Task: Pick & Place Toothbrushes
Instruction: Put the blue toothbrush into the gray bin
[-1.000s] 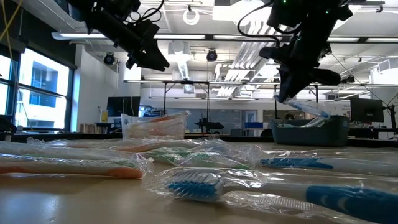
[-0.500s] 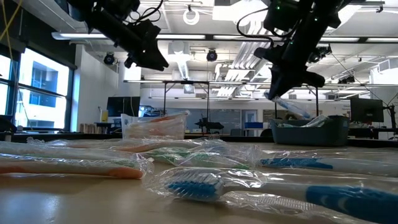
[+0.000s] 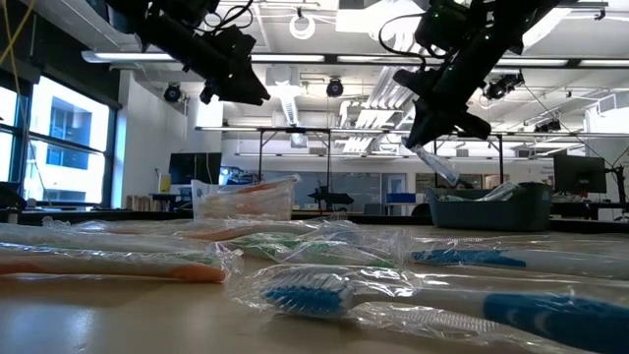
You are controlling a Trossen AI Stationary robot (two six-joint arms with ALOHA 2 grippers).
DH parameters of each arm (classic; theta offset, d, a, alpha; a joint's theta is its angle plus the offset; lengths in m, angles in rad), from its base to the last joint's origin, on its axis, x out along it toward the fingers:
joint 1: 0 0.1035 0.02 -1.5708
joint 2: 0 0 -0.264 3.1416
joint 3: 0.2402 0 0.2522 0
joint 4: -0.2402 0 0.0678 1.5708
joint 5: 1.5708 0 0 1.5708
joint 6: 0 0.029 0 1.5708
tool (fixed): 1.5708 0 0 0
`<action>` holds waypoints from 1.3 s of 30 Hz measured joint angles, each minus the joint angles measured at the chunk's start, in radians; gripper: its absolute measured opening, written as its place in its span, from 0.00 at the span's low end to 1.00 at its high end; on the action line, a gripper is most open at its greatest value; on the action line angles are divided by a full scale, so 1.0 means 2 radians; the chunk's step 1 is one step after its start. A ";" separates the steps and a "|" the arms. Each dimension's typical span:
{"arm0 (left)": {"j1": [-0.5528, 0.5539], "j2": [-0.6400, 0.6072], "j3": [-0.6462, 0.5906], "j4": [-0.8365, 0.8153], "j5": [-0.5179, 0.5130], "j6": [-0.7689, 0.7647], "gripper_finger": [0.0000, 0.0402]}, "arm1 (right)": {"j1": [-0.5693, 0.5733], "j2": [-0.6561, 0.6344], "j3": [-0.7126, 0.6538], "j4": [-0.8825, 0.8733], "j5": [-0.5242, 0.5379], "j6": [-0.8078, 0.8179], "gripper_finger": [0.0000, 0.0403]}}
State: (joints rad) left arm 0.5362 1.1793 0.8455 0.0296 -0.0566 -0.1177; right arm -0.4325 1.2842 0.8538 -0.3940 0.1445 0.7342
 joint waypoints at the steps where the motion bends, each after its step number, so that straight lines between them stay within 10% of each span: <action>1: 0.000 0.000 0.000 0.000 0.000 0.000 0.35 | -0.003 0.000 0.000 0.006 -0.005 -0.002 0.02; 23: 0.003 0.002 0.000 0.032 0.001 -0.025 0.35 | -0.024 0.000 0.000 0.113 -0.012 -0.056 0.02; 39: 0.053 0.049 0.000 0.123 0.131 -0.070 0.35 | -0.024 0.000 0.000 0.236 -0.021 -0.109 0.02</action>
State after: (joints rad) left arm 0.6414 1.2777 0.8452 0.2750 0.2046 -0.2568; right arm -0.4801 1.2846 0.8539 0.0789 0.1026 0.5158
